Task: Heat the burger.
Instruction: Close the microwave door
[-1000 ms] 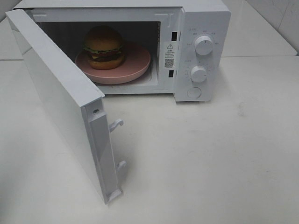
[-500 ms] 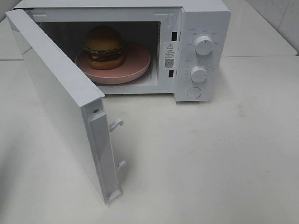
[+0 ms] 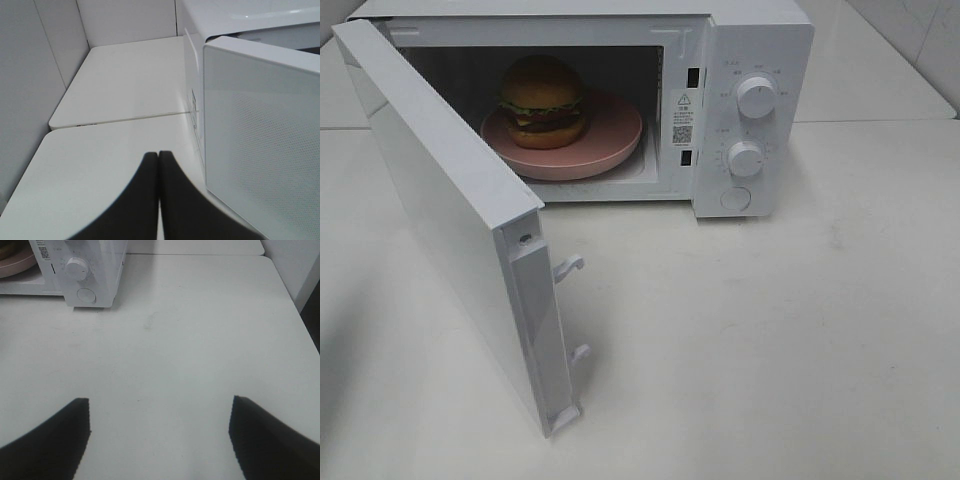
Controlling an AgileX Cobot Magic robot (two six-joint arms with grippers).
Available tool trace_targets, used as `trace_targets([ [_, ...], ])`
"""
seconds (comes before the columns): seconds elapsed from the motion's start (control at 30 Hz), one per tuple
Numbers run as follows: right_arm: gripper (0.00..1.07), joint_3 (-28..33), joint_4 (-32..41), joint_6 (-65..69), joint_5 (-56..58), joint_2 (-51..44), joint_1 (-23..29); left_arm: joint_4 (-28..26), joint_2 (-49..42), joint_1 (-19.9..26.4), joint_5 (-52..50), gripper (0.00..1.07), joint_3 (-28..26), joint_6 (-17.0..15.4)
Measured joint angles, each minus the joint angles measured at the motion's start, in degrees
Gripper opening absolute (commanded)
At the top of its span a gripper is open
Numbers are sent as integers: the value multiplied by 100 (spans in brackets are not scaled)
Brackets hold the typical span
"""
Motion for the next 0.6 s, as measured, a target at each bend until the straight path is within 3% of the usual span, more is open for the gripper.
trace_targets([
  [0.17,76,0,0,0,0,0,0,567,579,0,-458,0,0,-372],
  [0.3,76,0,0,0,0,0,0,1163,1060,0,-888,0,0,-934],
  [0.6,76,0,0,0,0,0,0,2143,1937,0,-2166,0,0,-1369],
])
